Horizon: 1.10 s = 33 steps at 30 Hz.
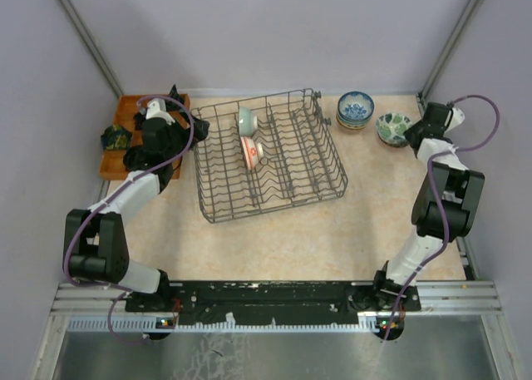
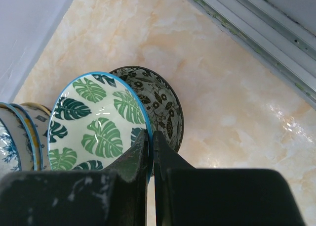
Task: Unload the bowls from the dish rack
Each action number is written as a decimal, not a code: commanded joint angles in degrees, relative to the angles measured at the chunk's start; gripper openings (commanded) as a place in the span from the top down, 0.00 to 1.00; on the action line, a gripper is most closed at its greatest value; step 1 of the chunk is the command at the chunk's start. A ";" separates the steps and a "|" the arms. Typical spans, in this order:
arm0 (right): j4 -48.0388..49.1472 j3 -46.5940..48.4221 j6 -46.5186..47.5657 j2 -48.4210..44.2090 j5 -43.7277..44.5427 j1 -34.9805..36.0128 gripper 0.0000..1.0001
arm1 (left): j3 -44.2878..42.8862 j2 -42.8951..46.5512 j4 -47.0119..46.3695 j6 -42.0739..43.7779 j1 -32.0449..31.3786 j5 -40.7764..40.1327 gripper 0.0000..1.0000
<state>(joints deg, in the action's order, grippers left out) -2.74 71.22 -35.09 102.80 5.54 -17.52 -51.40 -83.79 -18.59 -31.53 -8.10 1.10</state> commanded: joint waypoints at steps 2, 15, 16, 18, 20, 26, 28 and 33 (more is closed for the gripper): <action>5.11 0.59 -1.71 0.35 0.69 -1.00 1.00 | -0.73 0.60 -0.82 -0.51 0.10 0.75 0.03; 4.58 1.14 -2.11 2.10 1.40 -0.98 1.00 | -0.90 0.21 -0.83 -0.40 0.08 0.57 0.03; 4.51 1.17 -2.10 2.30 1.47 -1.02 1.00 | -0.90 0.20 -0.83 -0.38 0.10 0.57 0.03; 4.58 1.11 -2.18 2.31 1.60 -1.03 1.00 | -0.93 0.07 -0.83 -0.40 0.10 0.65 0.03; 4.36 1.35 -2.16 2.43 1.52 -1.02 1.00 | -0.90 -0.08 -0.87 -0.40 0.10 0.65 0.03; 3.70 1.74 -1.98 2.91 1.26 -1.02 0.94 | -0.90 -0.06 -0.92 -0.40 0.10 0.66 0.03; 3.54 1.82 -1.93 2.93 1.07 -1.02 0.91 | -0.90 -0.04 -0.92 -0.31 0.10 0.45 0.03; 3.28 1.79 -1.76 2.88 0.92 -1.03 0.80 | -0.77 0.03 -0.99 -0.35 0.10 0.41 0.03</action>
<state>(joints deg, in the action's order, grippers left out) -2.20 70.89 -36.27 105.65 6.50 -17.80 -51.40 -83.79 -18.57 -31.70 -8.10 1.10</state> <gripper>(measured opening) 0.175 0.974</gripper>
